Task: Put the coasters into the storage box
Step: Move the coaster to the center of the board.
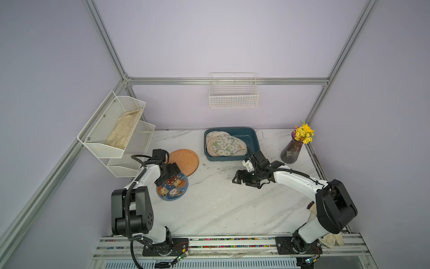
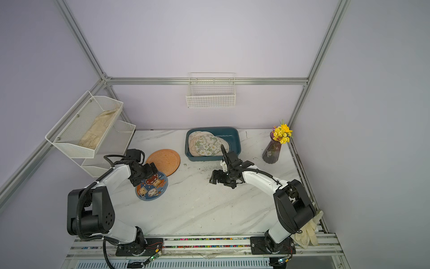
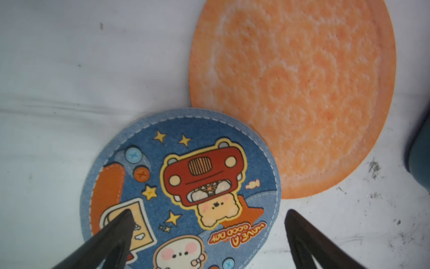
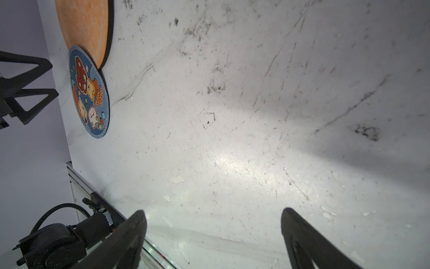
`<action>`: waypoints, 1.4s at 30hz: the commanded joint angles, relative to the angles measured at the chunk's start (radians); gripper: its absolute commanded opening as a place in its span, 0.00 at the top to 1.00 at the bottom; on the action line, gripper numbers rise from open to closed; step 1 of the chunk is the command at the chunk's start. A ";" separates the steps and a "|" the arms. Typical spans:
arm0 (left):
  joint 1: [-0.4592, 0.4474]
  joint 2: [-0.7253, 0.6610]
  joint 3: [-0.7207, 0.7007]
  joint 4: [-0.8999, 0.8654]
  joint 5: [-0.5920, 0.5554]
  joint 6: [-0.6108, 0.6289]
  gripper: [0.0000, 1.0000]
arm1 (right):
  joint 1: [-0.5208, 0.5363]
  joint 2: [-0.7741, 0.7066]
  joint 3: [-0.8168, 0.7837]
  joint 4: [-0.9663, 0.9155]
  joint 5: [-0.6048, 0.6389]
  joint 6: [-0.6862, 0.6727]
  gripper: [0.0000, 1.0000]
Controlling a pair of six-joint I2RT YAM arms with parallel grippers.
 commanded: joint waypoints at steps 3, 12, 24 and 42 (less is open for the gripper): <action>0.067 0.052 0.010 0.087 0.013 0.057 0.03 | 0.014 0.002 0.025 -0.020 0.014 -0.001 0.08; 0.130 0.155 0.041 0.143 0.040 0.107 0.14 | 0.020 -0.019 0.018 -0.017 0.032 0.014 0.08; 0.134 0.215 0.048 0.243 0.022 0.129 0.21 | 0.020 -0.015 0.017 -0.014 0.036 0.024 0.08; 0.123 0.227 0.005 0.132 0.070 0.134 0.21 | 0.023 -0.001 0.024 -0.014 0.036 0.020 0.08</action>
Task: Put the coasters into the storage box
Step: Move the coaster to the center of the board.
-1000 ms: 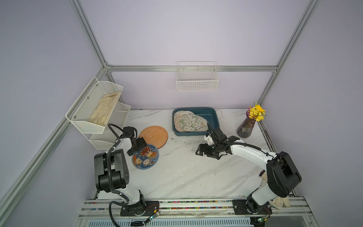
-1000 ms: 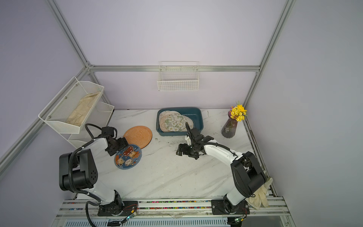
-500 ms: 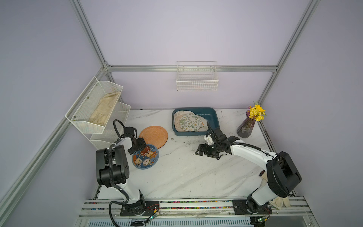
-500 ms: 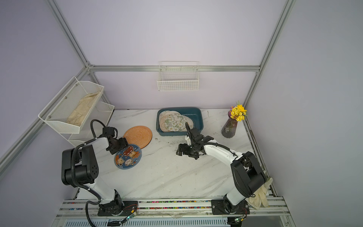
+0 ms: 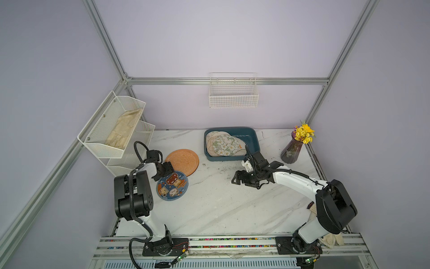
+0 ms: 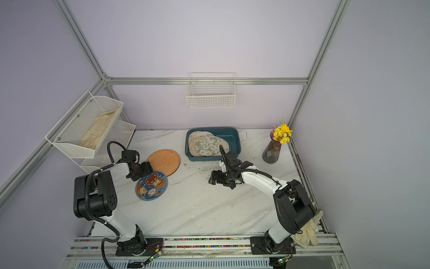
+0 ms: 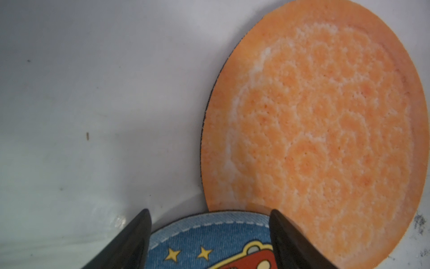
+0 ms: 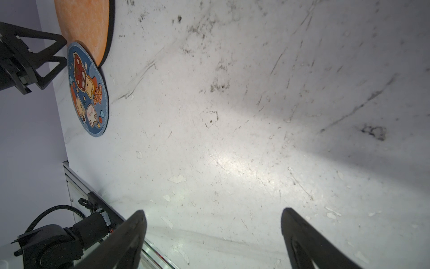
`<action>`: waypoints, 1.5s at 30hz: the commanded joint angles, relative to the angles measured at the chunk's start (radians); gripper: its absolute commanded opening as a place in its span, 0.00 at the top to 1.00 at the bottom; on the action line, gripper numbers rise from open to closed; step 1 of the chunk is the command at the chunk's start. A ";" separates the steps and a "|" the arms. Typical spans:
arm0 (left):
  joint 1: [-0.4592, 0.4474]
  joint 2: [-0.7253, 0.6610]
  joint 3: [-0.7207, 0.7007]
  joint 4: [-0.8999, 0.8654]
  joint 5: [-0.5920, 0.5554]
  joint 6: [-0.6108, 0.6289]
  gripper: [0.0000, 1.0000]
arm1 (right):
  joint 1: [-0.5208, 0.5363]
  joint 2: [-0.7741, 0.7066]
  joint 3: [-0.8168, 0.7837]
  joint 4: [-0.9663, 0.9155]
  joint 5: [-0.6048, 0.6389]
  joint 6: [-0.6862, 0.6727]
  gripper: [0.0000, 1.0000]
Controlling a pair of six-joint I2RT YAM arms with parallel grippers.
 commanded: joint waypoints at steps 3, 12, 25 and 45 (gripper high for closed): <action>0.015 0.023 -0.022 -0.158 0.011 -0.044 0.22 | 0.006 -0.002 0.017 -0.011 0.017 0.005 0.08; -0.064 -0.014 -0.075 -0.232 0.052 -0.052 0.22 | 0.006 -0.007 0.018 -0.007 0.018 -0.001 0.08; -0.238 -0.121 -0.163 -0.259 0.112 -0.144 0.22 | 0.008 -0.064 -0.032 0.004 0.028 0.013 0.08; -0.290 -0.420 -0.246 -0.358 -0.034 -0.188 0.00 | 0.035 -0.085 -0.039 0.011 0.035 0.013 0.07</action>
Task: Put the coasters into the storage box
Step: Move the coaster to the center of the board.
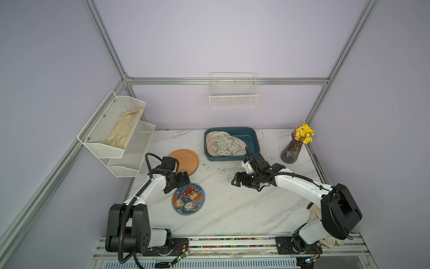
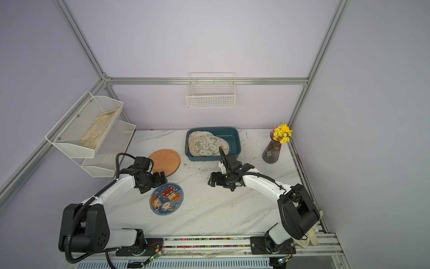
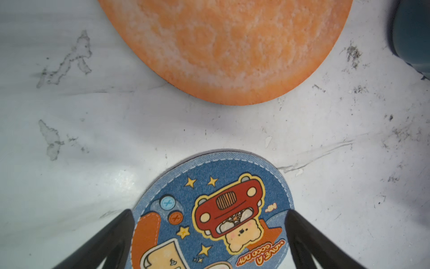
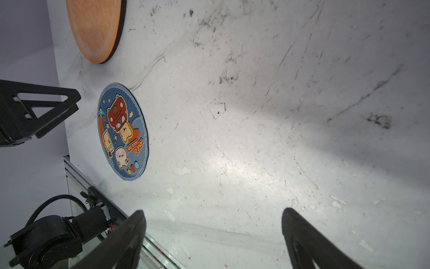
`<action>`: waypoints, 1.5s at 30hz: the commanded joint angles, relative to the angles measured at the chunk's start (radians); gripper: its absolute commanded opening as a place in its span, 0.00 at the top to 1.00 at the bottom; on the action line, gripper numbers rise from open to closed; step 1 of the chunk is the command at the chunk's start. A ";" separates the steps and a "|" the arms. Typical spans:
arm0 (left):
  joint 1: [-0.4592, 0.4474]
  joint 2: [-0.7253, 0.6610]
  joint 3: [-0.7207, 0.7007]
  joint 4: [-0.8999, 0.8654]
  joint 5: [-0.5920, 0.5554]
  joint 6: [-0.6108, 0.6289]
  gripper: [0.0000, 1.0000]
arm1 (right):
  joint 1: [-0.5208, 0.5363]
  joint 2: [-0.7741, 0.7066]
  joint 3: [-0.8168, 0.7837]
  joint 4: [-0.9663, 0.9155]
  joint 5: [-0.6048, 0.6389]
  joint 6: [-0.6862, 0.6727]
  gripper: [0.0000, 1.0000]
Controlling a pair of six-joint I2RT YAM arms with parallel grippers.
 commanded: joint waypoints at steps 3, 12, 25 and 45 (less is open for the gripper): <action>-0.002 -0.056 -0.115 -0.030 -0.029 -0.071 0.00 | 0.007 -0.023 0.001 0.000 0.017 0.007 0.07; -0.004 -0.057 -0.173 -0.017 -0.061 -0.142 0.00 | 0.009 -0.001 0.025 -0.011 0.010 -0.008 0.06; -0.062 -0.056 -0.248 0.063 0.032 -0.168 0.00 | 0.013 0.031 0.049 -0.006 0.007 -0.016 0.06; -0.375 0.023 -0.191 0.156 0.105 -0.283 0.00 | 0.085 0.104 0.092 0.017 0.046 -0.006 0.06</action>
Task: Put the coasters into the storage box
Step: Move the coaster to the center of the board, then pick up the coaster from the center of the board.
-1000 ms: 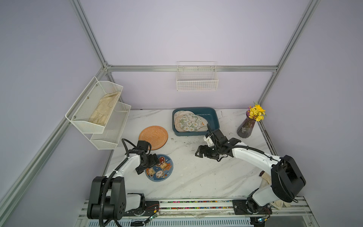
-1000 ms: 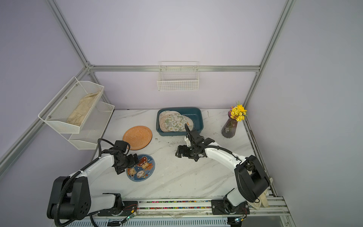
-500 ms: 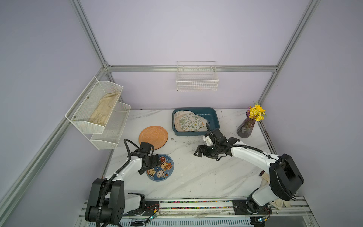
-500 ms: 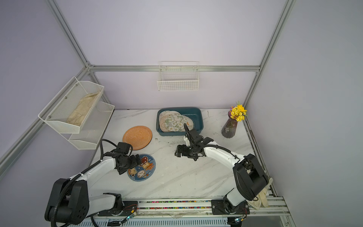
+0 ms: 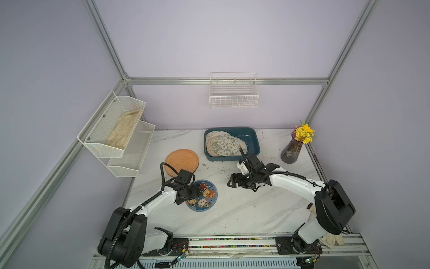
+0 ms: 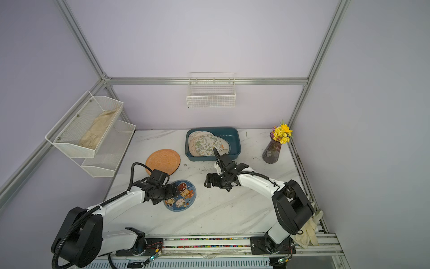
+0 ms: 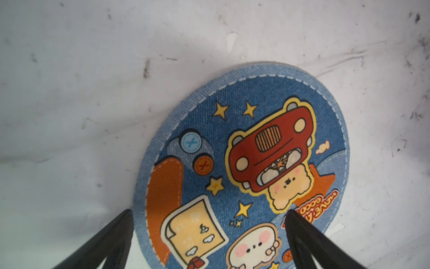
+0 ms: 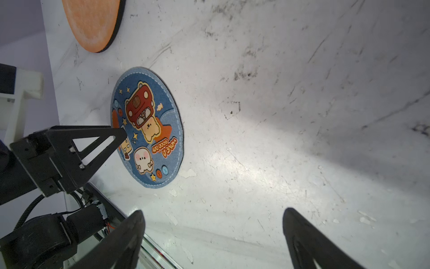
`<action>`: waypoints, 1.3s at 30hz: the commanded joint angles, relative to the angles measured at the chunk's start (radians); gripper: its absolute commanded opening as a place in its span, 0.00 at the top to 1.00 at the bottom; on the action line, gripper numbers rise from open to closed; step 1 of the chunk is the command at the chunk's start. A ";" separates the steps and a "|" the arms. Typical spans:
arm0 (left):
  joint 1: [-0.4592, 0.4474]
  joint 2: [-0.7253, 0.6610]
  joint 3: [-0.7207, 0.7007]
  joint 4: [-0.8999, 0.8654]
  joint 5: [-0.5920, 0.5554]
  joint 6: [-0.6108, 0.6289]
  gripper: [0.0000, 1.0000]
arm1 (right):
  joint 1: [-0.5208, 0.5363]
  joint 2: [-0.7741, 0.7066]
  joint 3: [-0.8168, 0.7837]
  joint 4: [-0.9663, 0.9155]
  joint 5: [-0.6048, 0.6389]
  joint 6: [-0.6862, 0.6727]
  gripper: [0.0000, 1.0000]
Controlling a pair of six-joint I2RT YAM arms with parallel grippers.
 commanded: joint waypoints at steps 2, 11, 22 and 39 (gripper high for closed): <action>-0.076 0.094 0.014 0.015 0.122 -0.051 0.00 | 0.041 0.046 0.053 0.014 0.037 0.005 0.06; -0.156 0.130 0.053 -0.008 0.084 -0.054 0.00 | 0.105 0.168 0.122 0.024 0.087 0.031 0.10; -0.155 0.077 0.014 -0.030 0.030 -0.049 0.03 | 0.121 0.267 0.146 0.009 0.157 0.016 0.25; -0.157 0.166 0.037 0.019 0.073 -0.032 0.11 | 0.144 0.368 0.186 0.001 0.148 0.019 0.38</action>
